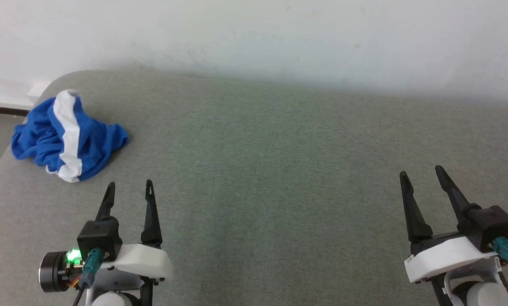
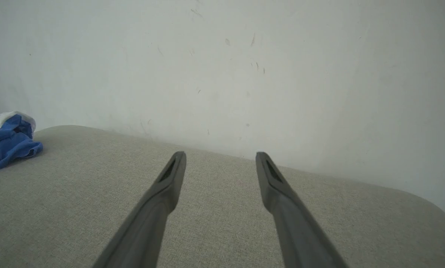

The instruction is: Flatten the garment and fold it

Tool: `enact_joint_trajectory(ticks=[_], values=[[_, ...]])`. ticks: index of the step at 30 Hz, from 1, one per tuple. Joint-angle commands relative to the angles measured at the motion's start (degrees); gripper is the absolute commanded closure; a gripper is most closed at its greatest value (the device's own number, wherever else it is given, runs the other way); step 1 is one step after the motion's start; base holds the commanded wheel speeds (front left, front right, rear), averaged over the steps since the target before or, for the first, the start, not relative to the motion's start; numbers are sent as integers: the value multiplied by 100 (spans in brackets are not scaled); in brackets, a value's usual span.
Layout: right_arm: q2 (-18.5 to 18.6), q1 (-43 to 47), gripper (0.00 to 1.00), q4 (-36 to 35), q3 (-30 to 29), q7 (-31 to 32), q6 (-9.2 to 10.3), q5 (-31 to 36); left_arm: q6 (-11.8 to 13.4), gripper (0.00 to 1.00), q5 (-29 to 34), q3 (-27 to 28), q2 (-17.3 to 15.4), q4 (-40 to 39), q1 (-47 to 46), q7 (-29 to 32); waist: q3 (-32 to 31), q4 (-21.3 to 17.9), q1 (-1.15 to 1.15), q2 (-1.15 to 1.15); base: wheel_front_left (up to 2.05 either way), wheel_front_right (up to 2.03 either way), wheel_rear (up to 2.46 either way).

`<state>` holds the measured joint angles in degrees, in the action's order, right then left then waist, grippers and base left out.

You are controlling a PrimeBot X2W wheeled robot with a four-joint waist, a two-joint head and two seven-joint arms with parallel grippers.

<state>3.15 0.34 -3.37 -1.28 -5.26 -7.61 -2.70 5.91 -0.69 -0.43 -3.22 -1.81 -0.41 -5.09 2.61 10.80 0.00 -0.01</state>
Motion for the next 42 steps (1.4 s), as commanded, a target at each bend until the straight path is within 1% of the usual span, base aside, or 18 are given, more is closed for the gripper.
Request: enact_joint_trajectory(ticks=[1, 16, 22, 27, 34, 37, 42], values=[[-11, -37, 0, -67, 11, -62, 5, -21, 66, 0, -54, 32, 8, -40, -95, -74, 45, 161, 0, 0, 0, 0, 0], [-14, -56, 0, -167, 23, -230, 6, 17, 261, 0, -123, 264, 18, -104, -157, -243, 165, 678, 0, 0, 0, 0, 0], [-15, -93, 0, -231, 36, -302, 7, 56, 324, 0, -132, 567, 18, -147, -300, -315, 285, 789, 0, 0, 0, 0, 0], [-16, -132, 0, -305, 27, -361, 7, 114, 316, 0, -173, 918, -48, -124, -563, -375, 450, 869, 0, 0, 0, 0, 0], [12, -314, 0, -438, 54, -445, 8, 295, 200, 0, -265, 1404, -272, 67, -1314, -459, 849, 931, 0, 0, 0, 0, 0], [86, -408, 0, -514, 83, -481, 8, 324, 67, 0, -370, 1537, -404, 423, -1743, -495, 1045, 947, 0, 0, 0, 0, 0], [258, -588, 0, -658, 113, -541, 8, 448, -198, 0, -444, 1652, -877, 1281, -2554, -555, 1471, 917, 0, 0, 0, 0, 0]])
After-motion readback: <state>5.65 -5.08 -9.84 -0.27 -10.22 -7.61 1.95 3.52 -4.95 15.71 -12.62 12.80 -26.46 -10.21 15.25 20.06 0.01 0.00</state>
